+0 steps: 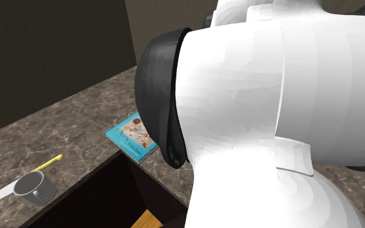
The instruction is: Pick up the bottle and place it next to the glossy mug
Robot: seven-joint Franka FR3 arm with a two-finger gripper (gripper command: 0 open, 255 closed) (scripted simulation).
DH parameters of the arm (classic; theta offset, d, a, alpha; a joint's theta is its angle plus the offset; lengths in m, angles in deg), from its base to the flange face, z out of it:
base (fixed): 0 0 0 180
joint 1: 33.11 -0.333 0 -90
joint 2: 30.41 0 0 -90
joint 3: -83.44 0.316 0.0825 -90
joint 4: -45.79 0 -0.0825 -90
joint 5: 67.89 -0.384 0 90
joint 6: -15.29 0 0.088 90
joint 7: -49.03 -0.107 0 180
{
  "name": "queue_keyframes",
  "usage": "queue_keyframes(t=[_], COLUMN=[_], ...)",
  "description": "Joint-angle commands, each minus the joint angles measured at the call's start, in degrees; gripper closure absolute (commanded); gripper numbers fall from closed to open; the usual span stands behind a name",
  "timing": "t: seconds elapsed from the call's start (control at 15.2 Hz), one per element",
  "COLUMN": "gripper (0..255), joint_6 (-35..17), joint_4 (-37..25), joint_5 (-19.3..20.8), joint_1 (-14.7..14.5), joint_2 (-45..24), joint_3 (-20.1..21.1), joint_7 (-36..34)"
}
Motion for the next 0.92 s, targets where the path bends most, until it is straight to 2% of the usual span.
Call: queue_keyframes(t=[0.0,0.07,0.66,0.86], gripper=[0,255,255,255], joint_6=[0.0,0.0,0.0,2.0], joint_4=[0.0,0.0,0.0,-1.4], joint_5=[0.0,0.0,0.0,0.6], joint_1=[0.0,0.0,0.0,-0.1], joint_2=[0.0,0.0,0.0,0.8], joint_3=[0.0,0.0,0.0,-0.2], joint_7=[0.0,0.0,0.0,-0.5])
